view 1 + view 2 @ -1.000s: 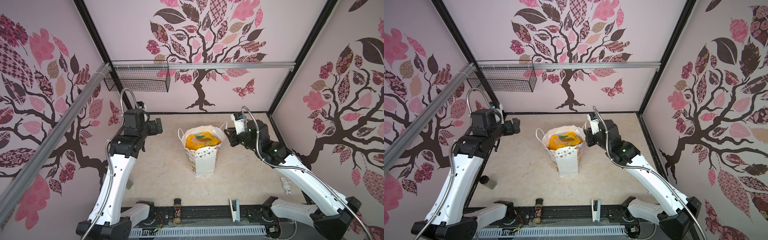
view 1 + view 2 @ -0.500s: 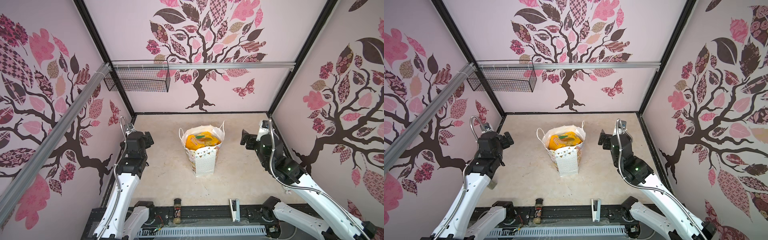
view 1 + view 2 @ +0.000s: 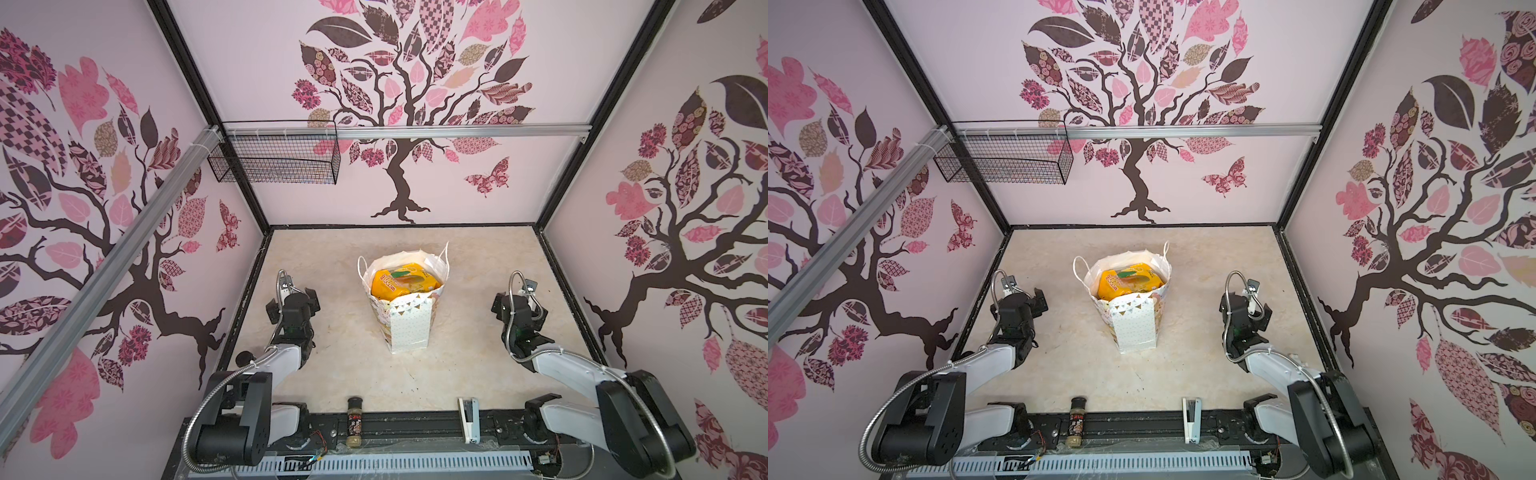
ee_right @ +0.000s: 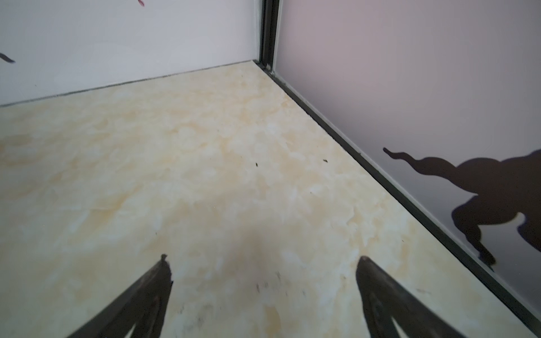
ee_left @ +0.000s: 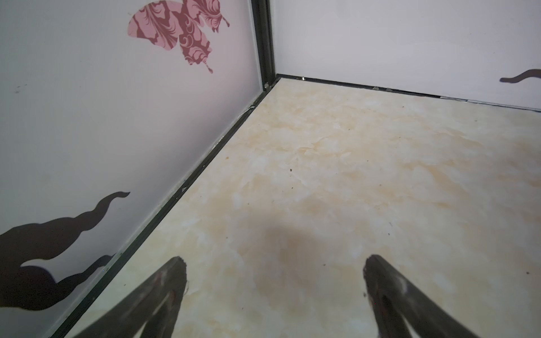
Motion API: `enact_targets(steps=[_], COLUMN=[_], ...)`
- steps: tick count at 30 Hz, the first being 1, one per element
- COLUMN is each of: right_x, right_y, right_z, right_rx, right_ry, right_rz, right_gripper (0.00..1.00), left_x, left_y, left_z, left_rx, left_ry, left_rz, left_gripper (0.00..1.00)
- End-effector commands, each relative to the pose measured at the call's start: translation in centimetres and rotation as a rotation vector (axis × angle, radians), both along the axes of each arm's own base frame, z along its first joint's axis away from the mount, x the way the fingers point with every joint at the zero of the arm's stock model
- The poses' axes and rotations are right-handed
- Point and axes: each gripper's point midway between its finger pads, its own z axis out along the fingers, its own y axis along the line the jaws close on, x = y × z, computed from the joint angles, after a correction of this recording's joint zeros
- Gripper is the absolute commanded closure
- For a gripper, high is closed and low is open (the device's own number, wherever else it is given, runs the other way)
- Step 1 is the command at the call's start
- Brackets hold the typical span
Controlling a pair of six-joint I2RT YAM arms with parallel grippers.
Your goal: Place the snacks into the paper bag
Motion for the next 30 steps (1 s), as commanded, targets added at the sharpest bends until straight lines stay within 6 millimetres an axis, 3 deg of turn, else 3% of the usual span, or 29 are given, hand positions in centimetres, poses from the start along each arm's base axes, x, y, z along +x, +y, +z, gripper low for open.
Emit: enact_targets(steps=[1,3,5,8,11,14,30], right_x=[3.1,3.8,4.8,3.1,3.0,3.5,4.1], right_y=[-0.9,-1.0,0.3,0.7,1.8,2.0,2.1], right_z=[1.3,0.7,1.3,1.7,0.0,0.4,-0.2], right_rx=[0.03,-0.006,-0.017,-0.028,-0.021,-0.051,-0.026], right_ry=[-0.122,-0.127,-0.13,-0.261,-0.192,-0.245,-0.188], right_rz=[0.028,0.045,0.136,0.187,0.259,0.269,0.275], right_gripper=[0.0,0.0,0.0,0.0,0.0,0.0,0.01], left_x=[2.5,3.3,4.0,4.2,4.1,4.2,4.1], left_y=[-2.3,-3.5,-4.6,-3.2,-3.1,-3.0,-3.1], left_z=[1.2,-0.2,-1.0,-2.3,-2.4,-2.2,-2.3], left_rx=[-0.001,0.001,0.005,-0.055,-0.071,-0.065,-0.069], left_ry=[-0.085,-0.056,-0.054,-0.036,-0.029,-0.056,-0.038], left_rz=[-0.154,-0.229,-0.299,-0.264,-0.272,-0.271,-0.272], left_gripper=[0.02,0.02,0.02,0.02,0.02,0.02,0.02])
